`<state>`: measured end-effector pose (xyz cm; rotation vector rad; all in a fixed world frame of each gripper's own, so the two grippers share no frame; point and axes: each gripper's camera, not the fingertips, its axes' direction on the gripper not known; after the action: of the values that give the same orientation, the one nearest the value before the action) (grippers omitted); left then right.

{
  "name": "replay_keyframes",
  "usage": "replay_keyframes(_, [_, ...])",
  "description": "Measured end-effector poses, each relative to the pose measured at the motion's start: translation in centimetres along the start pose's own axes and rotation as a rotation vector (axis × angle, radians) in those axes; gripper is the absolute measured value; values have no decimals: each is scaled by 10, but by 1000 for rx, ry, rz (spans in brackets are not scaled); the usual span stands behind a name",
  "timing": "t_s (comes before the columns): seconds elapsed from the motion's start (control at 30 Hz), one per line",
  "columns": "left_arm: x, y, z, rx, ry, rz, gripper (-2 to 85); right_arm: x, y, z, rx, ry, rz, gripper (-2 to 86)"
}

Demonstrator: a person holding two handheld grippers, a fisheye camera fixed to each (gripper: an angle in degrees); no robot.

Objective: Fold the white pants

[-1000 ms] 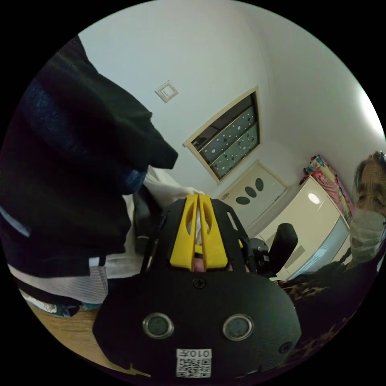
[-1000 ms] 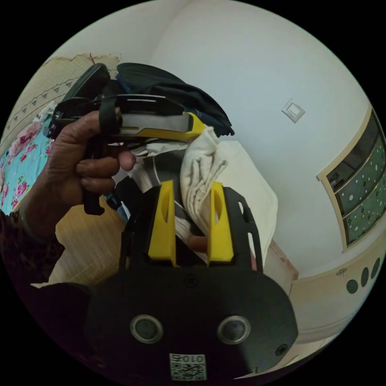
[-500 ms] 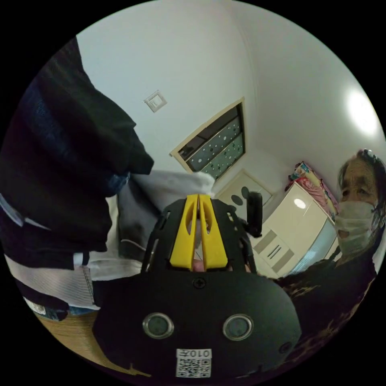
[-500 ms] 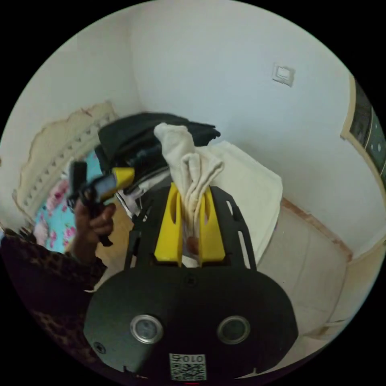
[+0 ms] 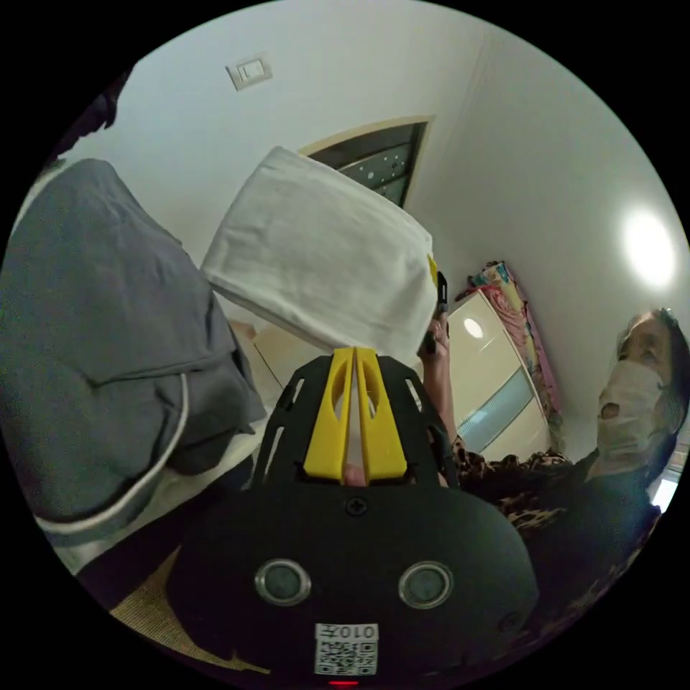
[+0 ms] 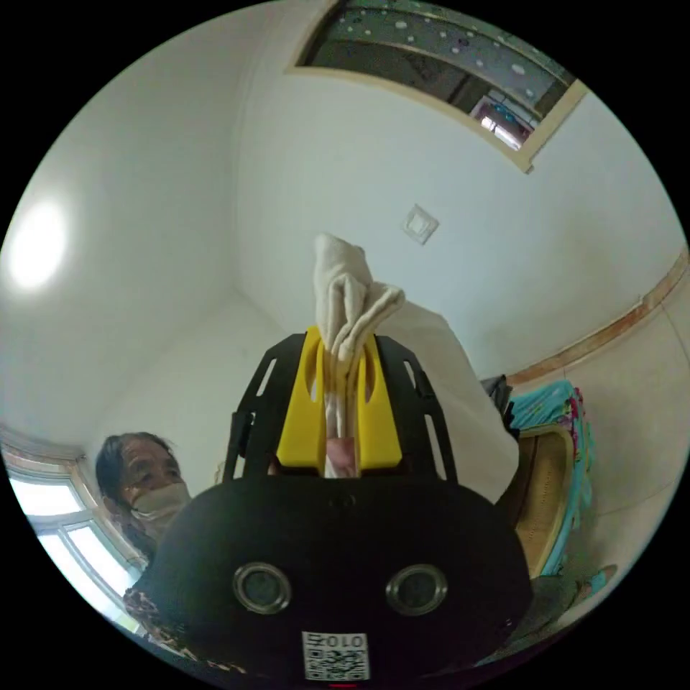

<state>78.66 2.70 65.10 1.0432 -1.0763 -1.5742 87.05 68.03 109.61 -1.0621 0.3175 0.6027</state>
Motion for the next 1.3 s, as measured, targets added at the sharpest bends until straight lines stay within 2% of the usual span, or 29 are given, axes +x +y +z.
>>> replay_keyframes(0.2, [2,-30,94,-168,72,0,-1,-63,60,-206,257,137,-133,47])
replay_keyframes(0.27, [1,-35,127,-221,99,-19,-1,-108,109,-283,369,250,-204,48])
replay_keyframes(0.47, [14,-46,260,-443,254,-49,-1,-239,253,-437,671,611,-325,49])
replay_keyframes(0.6, [36,-49,342,-594,323,-6,-1,-316,338,-485,843,876,-303,50])
replay_keyframes(0.67, [39,-48,370,-633,343,-10,0,-358,373,-489,896,1105,-252,51])
replay_keyframes(0.8, [36,-39,419,-707,388,-70,0,-381,386,-488,935,1390,-112,53])
replay_keyframes(0.9, [33,-34,438,-748,429,-108,0,-362,374,-491,910,1586,49,56])
replay_keyframes(1.0, [28,-39,439,-774,419,-123,-1,-298,349,-500,816,1751,221,60])
replay_keyframes(1.1, [21,-54,425,-759,390,-139,-1,-180,318,-520,613,1831,484,69])
replay_keyframes(1.17, [19,-67,410,-734,364,-136,-1,-70,303,-510,402,1821,632,56])
replay_keyframes(1.2, [20,-76,401,-724,344,-129,-1,-49,301,-500,364,1796,615,49])
replay_keyframes(1.3, [30,-105,381,-684,291,-65,0,0,284,-431,277,1645,386,37])
